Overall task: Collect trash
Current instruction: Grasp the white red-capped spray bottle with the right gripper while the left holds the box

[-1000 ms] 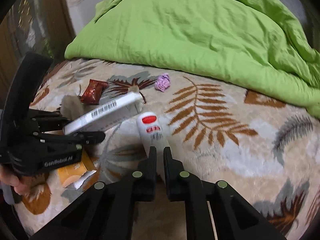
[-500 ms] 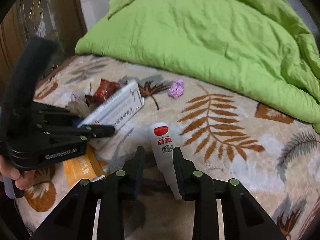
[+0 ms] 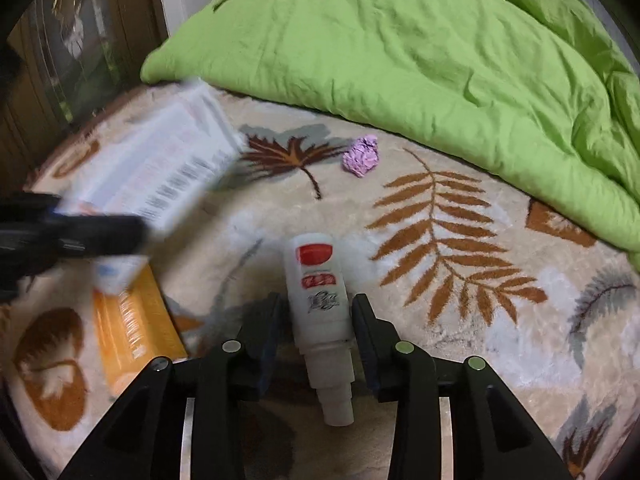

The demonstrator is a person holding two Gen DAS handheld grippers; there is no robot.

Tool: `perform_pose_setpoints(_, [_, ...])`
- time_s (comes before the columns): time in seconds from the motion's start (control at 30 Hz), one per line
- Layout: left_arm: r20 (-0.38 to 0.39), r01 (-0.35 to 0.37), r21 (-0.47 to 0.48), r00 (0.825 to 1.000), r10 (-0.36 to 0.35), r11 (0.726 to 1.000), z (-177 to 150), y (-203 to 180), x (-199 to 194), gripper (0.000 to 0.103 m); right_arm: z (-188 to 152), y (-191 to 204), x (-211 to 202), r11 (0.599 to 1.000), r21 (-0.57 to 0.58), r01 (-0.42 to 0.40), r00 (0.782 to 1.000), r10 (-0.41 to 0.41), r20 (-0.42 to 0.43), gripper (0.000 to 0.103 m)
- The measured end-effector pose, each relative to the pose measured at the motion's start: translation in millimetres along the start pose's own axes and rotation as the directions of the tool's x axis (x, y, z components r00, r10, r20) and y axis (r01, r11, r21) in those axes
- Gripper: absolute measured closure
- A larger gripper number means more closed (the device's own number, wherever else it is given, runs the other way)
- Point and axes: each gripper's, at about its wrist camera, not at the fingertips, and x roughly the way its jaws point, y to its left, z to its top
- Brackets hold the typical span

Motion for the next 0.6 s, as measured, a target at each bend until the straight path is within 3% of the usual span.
perform_pose_setpoints(0.07, [0.020,-0.001,0.005,1.000,0.001,1.000,-7,1,-15,0.090,-1,0,8,1.000,0.002,0.012,1.000,-0.012,-0.025,0.070])
perform_pose_setpoints(0.27, [0.102,-0.085,0.026,0.991,0.082,0.996,-46,8,-61,0.090,-15,10,-23,0.990,0.135,0.026,0.998,-0.032,0.048,0.071])
perform_pose_setpoints(0.43, [0.154,-0.145,0.044,0.979,0.137,0.988,-104,13,-99,0.090,-52,52,-84,0.970,0.240,-0.027,0.989,-0.008,0.145,0.071])
perform_pose_setpoints(0.6, [0.208,-0.210,0.002,0.956,0.205,0.978,-160,24,-128,0.090,-102,116,-127,0.967,0.245,-0.070,0.978,0.018,0.209,0.070])
